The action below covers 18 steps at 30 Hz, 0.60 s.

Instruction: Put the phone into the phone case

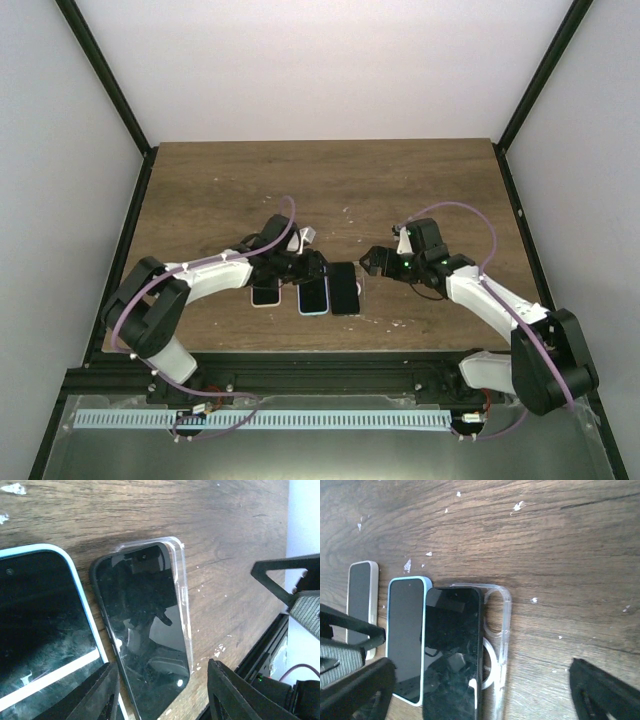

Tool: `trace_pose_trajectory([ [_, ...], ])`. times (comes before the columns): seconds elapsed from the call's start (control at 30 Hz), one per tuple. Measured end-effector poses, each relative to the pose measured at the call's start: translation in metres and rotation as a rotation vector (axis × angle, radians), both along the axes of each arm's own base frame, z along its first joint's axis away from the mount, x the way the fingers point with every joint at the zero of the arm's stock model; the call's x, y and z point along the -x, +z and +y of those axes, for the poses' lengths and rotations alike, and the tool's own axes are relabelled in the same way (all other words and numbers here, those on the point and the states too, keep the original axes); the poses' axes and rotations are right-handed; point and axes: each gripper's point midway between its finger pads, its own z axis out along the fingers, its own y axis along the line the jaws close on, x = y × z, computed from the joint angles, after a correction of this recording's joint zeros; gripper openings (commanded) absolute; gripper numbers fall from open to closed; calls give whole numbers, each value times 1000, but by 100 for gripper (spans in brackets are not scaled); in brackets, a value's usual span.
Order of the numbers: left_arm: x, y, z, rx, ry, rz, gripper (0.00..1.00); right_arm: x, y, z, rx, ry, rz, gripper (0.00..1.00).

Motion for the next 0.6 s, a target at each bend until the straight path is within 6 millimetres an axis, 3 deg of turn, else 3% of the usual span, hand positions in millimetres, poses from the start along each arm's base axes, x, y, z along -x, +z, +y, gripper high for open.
trace_pose_trajectory([
  [0.23, -8, -18, -4, -17, 23, 30, 47, 5, -4, 10, -62, 55, 17, 49],
  [0.43, -8, -30, -7, -25, 22, 52, 46, 24, -37, 17, -113, 92, 120, 43],
  [0.6, -7, -32, -11, -28, 15, 55, 45, 27, -48, 23, -143, 114, 155, 37],
])
